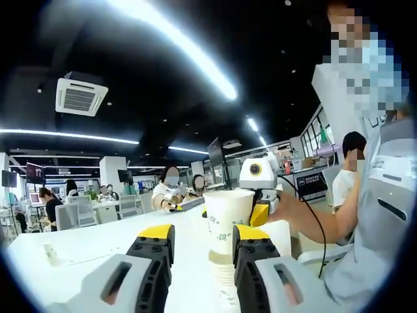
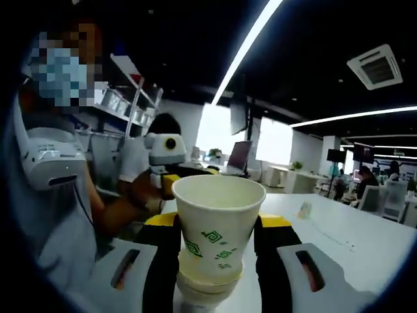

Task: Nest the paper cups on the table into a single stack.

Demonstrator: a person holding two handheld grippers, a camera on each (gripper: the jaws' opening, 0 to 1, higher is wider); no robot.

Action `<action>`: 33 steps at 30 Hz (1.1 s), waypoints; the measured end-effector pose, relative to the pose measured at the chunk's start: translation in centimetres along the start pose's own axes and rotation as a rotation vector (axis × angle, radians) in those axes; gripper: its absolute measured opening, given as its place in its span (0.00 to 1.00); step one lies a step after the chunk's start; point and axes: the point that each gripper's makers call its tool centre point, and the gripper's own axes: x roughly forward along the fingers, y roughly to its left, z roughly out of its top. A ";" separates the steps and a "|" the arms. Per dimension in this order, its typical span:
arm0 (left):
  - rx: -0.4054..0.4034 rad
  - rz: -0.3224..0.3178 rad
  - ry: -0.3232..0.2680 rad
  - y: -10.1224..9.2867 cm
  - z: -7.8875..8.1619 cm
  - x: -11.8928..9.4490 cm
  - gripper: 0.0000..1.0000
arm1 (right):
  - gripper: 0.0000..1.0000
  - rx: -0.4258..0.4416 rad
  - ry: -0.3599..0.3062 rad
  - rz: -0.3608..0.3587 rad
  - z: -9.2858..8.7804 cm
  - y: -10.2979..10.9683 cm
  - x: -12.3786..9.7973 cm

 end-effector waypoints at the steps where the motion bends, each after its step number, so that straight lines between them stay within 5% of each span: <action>1: -0.001 0.001 0.000 0.0 0.0 0.0 0.38 | 0.47 0.002 0.004 0.002 -0.2 0.2 0.1; 33: 0.005 0.005 -0.002 0.1 0.1 -0.2 0.37 | 0.48 -0.003 0.059 -0.010 -2.4 0.8 0.6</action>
